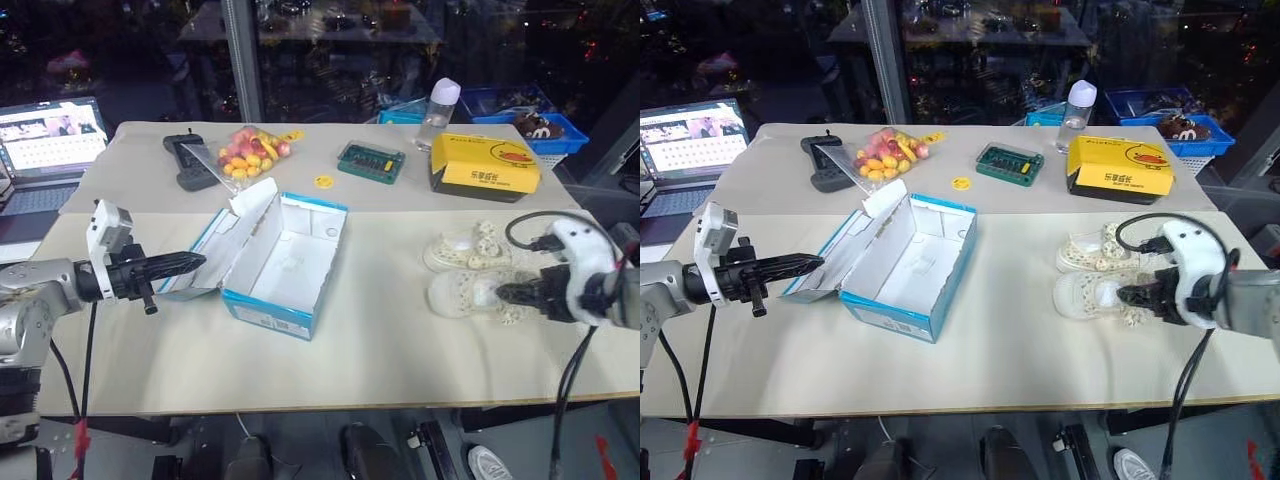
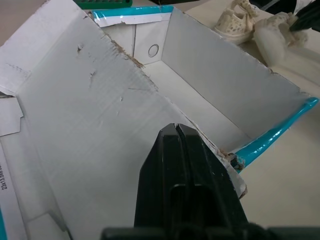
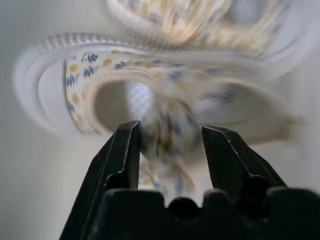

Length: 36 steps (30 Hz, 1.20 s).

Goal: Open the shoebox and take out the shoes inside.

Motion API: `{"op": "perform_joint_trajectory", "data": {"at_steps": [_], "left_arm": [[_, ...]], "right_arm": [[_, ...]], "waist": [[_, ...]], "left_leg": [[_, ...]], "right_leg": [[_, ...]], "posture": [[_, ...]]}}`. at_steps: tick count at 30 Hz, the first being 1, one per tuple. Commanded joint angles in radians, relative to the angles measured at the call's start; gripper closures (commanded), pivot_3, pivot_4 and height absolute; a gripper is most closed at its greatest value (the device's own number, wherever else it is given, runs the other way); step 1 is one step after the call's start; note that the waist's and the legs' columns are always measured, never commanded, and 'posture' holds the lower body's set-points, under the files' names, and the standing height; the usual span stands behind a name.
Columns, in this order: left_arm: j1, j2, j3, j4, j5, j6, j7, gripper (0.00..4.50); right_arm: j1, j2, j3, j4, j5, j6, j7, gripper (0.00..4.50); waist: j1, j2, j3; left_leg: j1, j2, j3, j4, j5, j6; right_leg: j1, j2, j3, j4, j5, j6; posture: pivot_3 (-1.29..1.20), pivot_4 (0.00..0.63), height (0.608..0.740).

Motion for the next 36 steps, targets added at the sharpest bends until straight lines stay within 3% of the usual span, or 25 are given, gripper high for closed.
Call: {"op": "perform_joint_trajectory", "data": {"at_steps": [1,5,8,10,14,17,20,22,27,36], "left_arm": [[-0.011,-0.003,0.022,-0.024,-0.006,-0.011,0.005,4.50],[-0.019,-0.011,0.019,-0.020,-0.003,-0.015,0.009,4.50],[-0.021,-0.018,0.025,-0.018,0.001,-0.021,0.021,4.50],[-0.026,-0.034,0.037,-0.012,0.014,-0.037,0.060,4.50],[-0.054,-0.117,0.095,0.016,0.059,-0.101,0.254,4.50],[-0.079,-0.185,0.149,0.034,0.090,-0.136,0.419,4.50],[-0.071,-0.236,0.171,0.028,0.160,-0.187,0.573,4.50],[-0.060,-0.287,0.203,0.017,0.187,-0.182,0.710,4.50],[0.016,-0.388,0.265,-0.070,0.237,-0.212,0.916,4.50],[0.175,-0.411,0.370,-0.091,0.254,-0.234,1.018,4.50]], "right_arm": [[-0.024,-0.090,-0.032,-0.024,-0.016,-0.046,0.088,2.33],[-0.026,-0.186,-0.042,-0.019,-0.029,-0.094,0.182,2.33],[-0.051,-0.195,-0.032,0.013,-0.071,-0.149,0.183,2.33],[-0.124,-0.130,-0.013,0.023,-0.108,-0.214,0.132,2.33],[-0.312,0.208,0.015,-0.034,-0.161,-0.309,-0.100,2.33],[-0.317,0.448,0.078,-0.102,-0.257,-0.367,-0.275,2.33],[-0.285,0.612,0.174,-0.118,-0.392,-0.446,-0.416,2.33],[-0.245,0.669,0.284,-0.100,-0.519,-0.514,-0.495,2.33],[-0.149,0.715,0.358,-0.049,-0.703,-0.637,-0.557,2.33],[0.098,0.761,0.330,-0.155,-0.803,-0.622,-0.545,2.33]], "waist": [[-0.001,0.000,0.000],[0.002,0.000,0.000],[0.001,0.000,0.000],[-0.001,0.000,0.000],[-0.011,-0.001,-0.001],[-0.010,-0.002,-0.001],[-0.004,-0.002,-0.001],[0.006,-0.002,-0.001],[0.030,-0.002,-0.002],[0.026,-0.006,-0.004]], "left_leg": [[0.000,0.000,0.000,0.000,0.000,0.000],[0.000,0.000,0.001,0.000,0.000,0.000],[0.000,0.000,0.001,0.000,0.000,0.000],[0.000,0.000,0.001,0.001,0.000,0.000],[0.001,0.000,0.001,0.005,0.000,0.000],[0.002,0.000,0.000,0.007,0.000,0.000],[-0.002,0.000,-0.001,0.007,0.000,0.000],[-0.005,0.000,-0.001,0.008,0.000,0.000],[-0.009,-0.002,-0.001,0.008,0.000,0.000],[-0.005,-0.002,-0.001,0.009,0.001,0.000]], "right_leg": [[0.000,0.000,0.000,0.000,0.000,0.000],[0.000,0.000,0.001,0.000,0.000,-0.001],[0.000,0.000,0.000,0.000,-0.001,-0.003],[0.000,0.000,0.001,0.000,-0.001,-0.002],[0.001,0.000,0.001,0.001,0.002,0.000],[0.002,0.002,0.002,0.001,0.006,0.002],[0.000,0.002,0.002,0.001,0.006,0.002],[-0.001,0.001,0.002,0.000,0.006,0.003],[-0.002,-0.001,0.001,-0.002,0.009,-0.001],[0.001,-0.002,0.000,0.000,0.007,0.005]], "posture": [[0.00,0.150,0.726],[0.00,0.150,0.726],[0.00,0.150,0.726],[0.00,0.150,0.726],[0.00,0.150,0.726],[0.00,0.150,0.726],[0.00,0.150,0.726],[0.00,0.150,0.726],[0.00,0.150,0.726],[0.00,0.150,0.726]]}}
